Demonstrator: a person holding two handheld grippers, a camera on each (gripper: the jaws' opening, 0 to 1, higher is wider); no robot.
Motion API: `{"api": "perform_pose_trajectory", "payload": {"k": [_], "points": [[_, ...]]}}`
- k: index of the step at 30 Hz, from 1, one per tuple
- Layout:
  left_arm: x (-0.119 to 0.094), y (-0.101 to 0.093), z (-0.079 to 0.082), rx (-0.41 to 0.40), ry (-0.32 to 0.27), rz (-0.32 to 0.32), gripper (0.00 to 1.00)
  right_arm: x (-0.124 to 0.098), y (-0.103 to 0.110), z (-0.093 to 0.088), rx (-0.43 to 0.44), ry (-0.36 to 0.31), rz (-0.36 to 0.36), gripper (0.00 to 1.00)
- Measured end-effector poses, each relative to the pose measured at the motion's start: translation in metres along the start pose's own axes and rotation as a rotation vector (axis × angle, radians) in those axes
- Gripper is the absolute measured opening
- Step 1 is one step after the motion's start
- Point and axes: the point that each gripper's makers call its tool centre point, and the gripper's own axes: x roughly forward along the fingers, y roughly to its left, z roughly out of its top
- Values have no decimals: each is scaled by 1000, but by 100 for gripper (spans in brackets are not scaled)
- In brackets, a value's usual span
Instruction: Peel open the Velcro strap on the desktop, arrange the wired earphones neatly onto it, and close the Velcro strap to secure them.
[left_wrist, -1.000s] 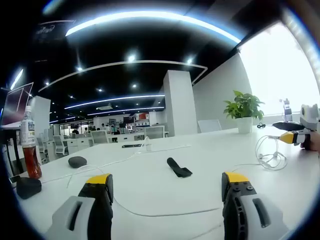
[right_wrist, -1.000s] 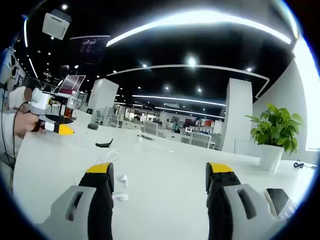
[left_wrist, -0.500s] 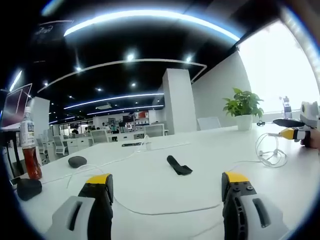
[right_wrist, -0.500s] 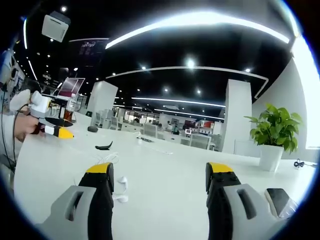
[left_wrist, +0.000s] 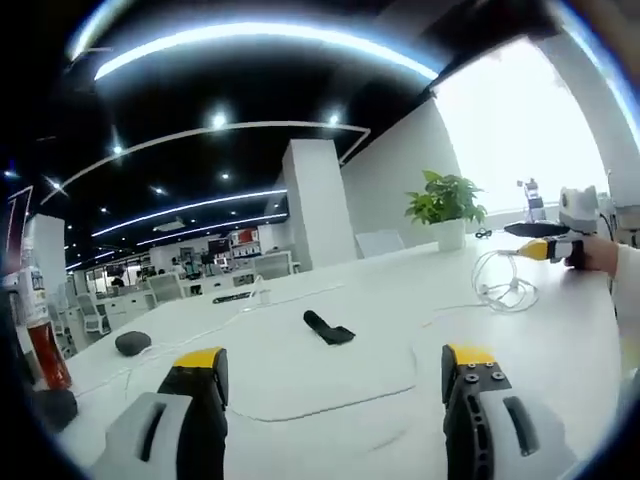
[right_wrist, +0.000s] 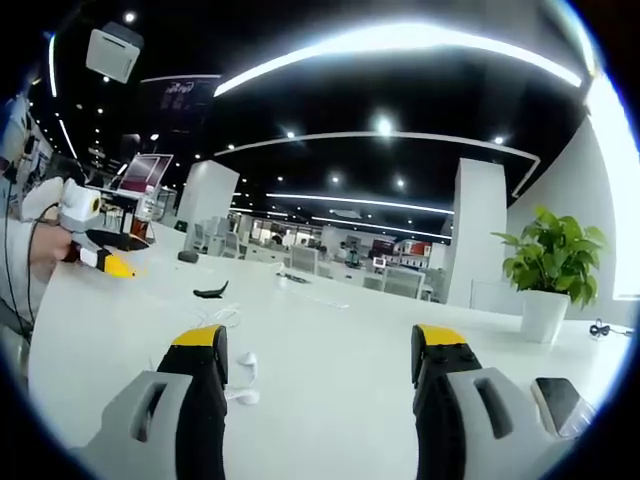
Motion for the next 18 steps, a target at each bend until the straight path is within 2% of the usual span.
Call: {"api": "perform_pose_trajectory", "payload": {"k": [5,7,11,14,18], "points": [[-9,22,-13,61,48,42,86,0,-1,1,2,-2,-6,75],[-13,28,-14,67,47,53,85,0,-1,0,0,1,-6,75],[-18,30,-9,63,22,50,85,0,-1,-1,-2,5,-6,75],[-22,25,-3,58,-18,16,85,0,-1,-1,-2,6,-6,75],[-27,19,-3,119,-25,-12,85,-1,-1,-2,-4,9,-5,75]]}}
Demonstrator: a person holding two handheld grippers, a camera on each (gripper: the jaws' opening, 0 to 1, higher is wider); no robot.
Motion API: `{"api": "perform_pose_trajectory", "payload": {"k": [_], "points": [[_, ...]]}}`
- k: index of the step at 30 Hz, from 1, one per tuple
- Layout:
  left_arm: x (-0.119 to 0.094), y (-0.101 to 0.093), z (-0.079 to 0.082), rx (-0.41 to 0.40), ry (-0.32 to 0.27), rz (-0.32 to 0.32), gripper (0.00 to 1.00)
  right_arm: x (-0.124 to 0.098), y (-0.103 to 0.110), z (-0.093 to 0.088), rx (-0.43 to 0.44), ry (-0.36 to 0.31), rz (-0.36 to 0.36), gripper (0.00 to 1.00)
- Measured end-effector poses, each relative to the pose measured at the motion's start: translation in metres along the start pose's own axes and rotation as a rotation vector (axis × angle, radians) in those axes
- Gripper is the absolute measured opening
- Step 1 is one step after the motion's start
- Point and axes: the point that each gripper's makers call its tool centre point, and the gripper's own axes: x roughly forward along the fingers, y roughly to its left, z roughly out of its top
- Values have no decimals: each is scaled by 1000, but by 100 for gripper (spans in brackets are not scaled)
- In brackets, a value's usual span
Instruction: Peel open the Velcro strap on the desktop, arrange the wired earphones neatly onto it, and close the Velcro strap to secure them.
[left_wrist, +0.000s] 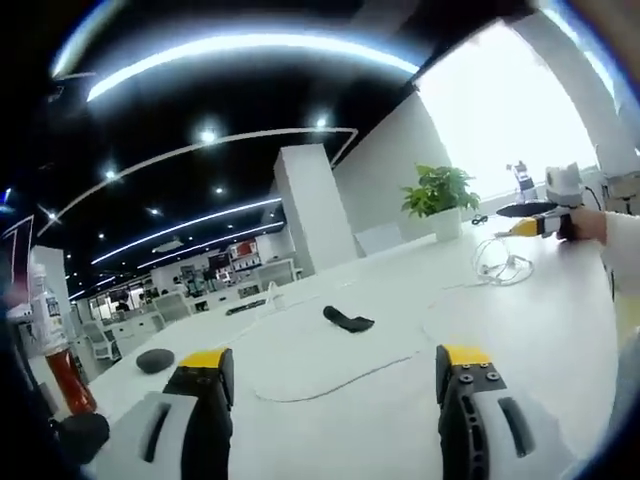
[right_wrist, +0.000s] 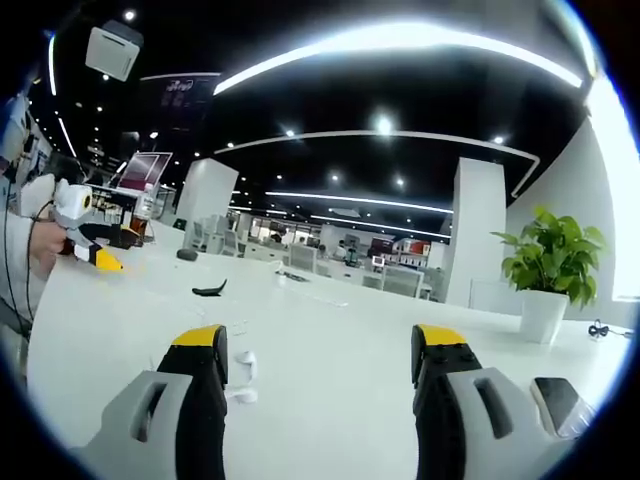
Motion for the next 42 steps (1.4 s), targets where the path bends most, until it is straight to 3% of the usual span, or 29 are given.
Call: {"api": "perform_pose_trajectory", "payload": {"k": [12,35,42], "points": [[1,2,0,103,-1,28,78,1,1,0,-2,-2,3,75],[5,0,6,94,-34,37,39,1,2,1,-7,-3,7,75],[8,-4,2,100,-13,25,38,1,1,1,-8,-3,7,75]]}}
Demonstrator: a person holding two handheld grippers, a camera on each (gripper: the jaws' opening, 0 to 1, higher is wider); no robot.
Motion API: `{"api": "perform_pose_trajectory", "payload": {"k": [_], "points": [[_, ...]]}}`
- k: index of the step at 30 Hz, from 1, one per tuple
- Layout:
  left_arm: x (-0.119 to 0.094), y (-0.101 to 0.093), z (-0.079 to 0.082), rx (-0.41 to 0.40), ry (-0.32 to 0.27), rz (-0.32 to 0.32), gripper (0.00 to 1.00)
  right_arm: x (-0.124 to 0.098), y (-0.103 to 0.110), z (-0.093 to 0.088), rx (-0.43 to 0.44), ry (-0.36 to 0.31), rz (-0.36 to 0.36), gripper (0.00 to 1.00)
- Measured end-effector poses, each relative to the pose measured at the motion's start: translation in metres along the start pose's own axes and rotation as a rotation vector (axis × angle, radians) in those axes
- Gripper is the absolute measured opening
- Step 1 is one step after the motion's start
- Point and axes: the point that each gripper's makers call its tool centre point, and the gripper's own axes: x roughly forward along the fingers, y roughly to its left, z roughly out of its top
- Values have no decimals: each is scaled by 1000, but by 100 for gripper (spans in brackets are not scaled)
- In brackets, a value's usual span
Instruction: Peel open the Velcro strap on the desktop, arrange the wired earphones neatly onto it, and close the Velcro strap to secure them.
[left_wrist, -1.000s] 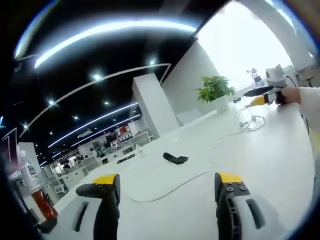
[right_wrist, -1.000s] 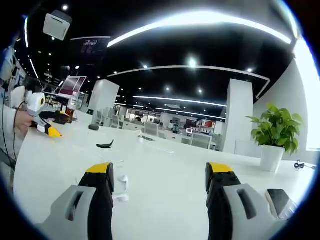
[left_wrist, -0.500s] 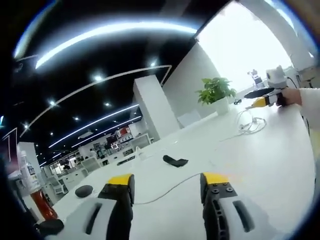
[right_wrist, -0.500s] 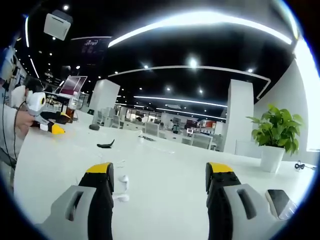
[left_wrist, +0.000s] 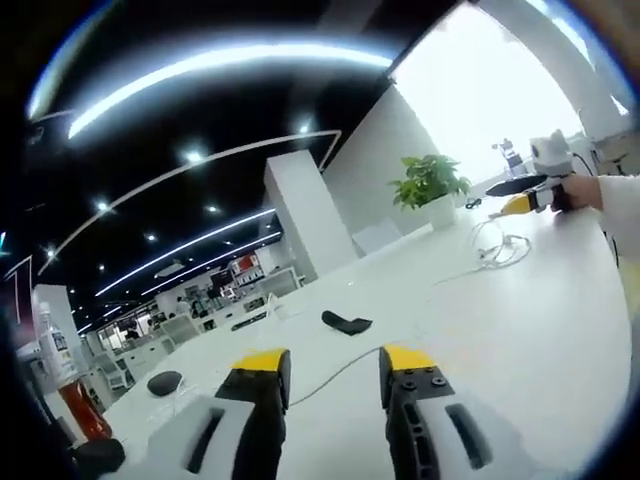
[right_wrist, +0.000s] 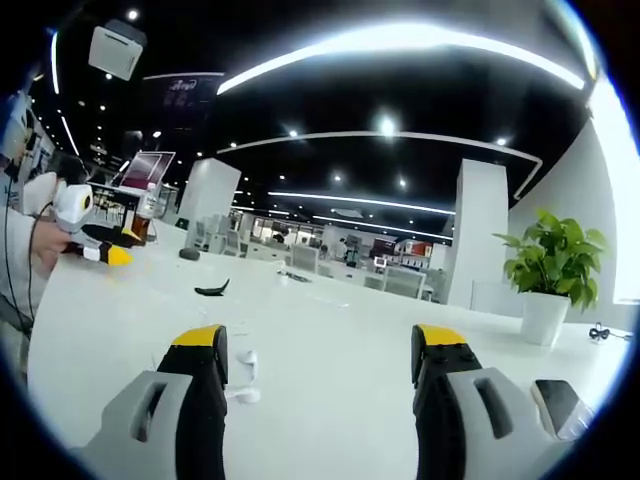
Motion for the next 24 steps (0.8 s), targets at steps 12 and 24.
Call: {"api": "perform_pose_trajectory", "payload": {"k": [12,24], "points": [[1,1,2,-16,-4,10,27,0,1,0,-1,0,2,75],[3,-6,2,10,17,-1,20,0,2,0,-1,2,4,75]]}}
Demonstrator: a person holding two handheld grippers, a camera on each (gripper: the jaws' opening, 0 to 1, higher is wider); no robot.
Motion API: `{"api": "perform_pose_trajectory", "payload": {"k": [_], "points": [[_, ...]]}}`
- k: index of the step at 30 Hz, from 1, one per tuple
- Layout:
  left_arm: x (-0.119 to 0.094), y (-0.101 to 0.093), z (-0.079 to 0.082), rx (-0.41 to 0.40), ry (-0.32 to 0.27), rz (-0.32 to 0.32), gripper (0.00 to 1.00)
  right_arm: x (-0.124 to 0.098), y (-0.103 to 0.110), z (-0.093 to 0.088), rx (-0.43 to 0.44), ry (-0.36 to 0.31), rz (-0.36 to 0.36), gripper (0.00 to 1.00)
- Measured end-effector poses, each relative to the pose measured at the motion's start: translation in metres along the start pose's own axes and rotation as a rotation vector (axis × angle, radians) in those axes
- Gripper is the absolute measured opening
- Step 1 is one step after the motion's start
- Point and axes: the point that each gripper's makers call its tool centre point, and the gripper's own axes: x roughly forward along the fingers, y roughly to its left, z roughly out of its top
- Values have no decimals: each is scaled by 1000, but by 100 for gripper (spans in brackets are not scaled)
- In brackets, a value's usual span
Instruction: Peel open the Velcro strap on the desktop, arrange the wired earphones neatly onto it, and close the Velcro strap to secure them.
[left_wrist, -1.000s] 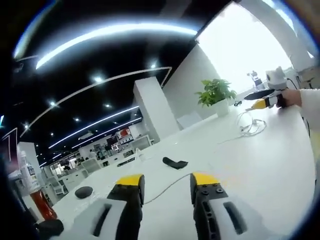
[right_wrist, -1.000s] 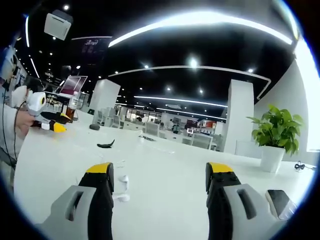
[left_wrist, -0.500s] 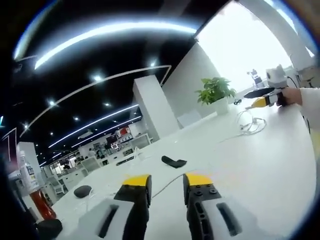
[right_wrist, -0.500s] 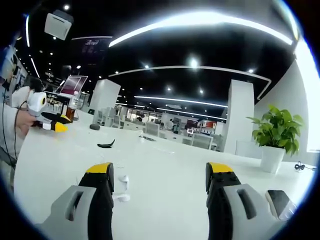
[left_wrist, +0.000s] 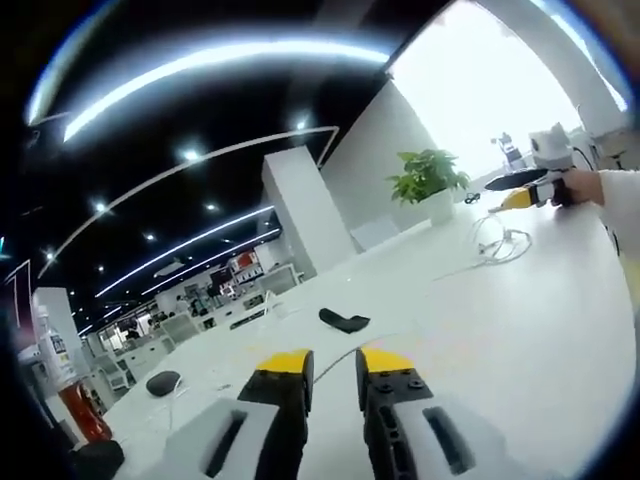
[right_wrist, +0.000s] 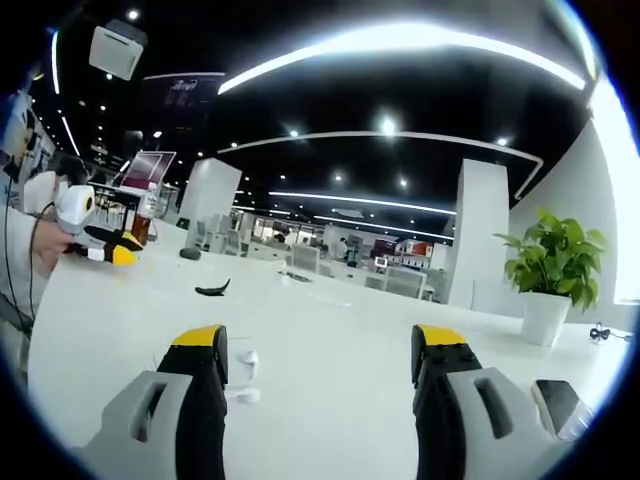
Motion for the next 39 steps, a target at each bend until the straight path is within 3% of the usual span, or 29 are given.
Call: {"api": "perform_pose_trajectory", "payload": {"k": [10,20,27,32,39], "points": [[1,0,0,1,-1,4,9,0,-1,0,1,-1,1,75],[3,0,0,12,-1,9,6,-1,-1,2,4,-10,-1,75],[1,-2,9,-16,-37,19,5,-2,-1,2,7,-15,0,75],[1,-17,19,-41,-65,0,5,-1,0,2,8,-14,4,75],[7,-53,40,-91,-125,-68,5,-4,-5,8,38,-49,-10,75]]}}
